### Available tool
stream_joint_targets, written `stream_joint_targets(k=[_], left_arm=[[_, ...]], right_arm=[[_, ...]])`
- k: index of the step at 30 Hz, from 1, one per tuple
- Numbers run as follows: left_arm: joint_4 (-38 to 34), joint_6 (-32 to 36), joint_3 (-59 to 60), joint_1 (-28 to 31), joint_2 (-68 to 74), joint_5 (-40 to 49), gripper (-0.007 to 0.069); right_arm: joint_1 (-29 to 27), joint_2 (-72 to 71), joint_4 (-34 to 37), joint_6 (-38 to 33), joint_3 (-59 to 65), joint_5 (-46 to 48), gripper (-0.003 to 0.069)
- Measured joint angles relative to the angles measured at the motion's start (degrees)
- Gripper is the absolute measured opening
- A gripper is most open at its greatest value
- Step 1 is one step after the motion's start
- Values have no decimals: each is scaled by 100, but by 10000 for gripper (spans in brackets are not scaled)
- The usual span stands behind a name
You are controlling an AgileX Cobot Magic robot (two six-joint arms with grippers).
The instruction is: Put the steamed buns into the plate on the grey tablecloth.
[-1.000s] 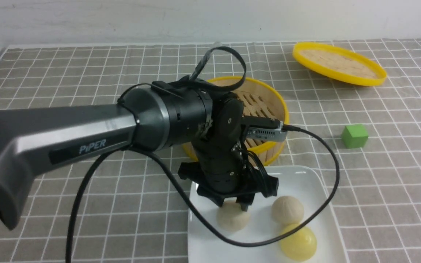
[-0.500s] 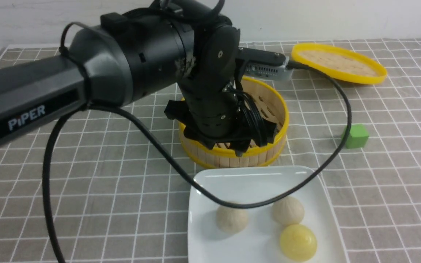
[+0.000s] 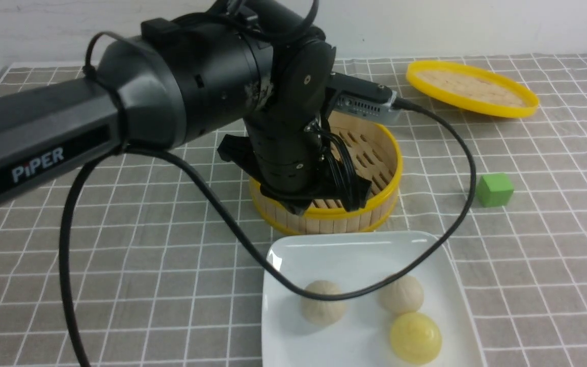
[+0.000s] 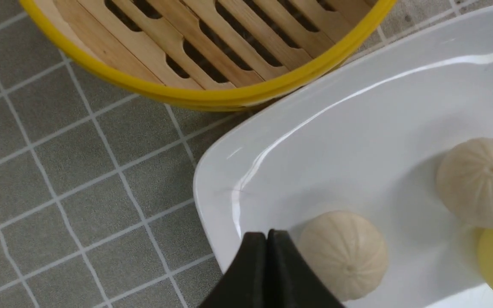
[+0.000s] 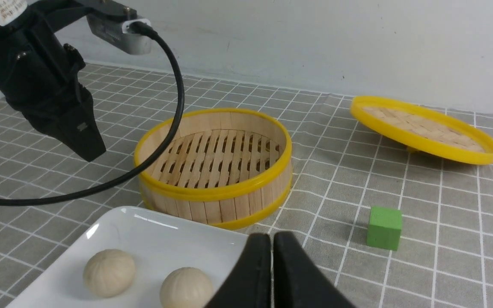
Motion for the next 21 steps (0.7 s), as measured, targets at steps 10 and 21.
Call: stream_joint_targets(k=[10,21], left_arm=[[41,0,0,0,0,-82,2],[180,72,0,-43,-301,-39,2]], right_arm=[[0,0,0,0,53,-46,38],[-1231,-991,-202,2,1807,-419,47]])
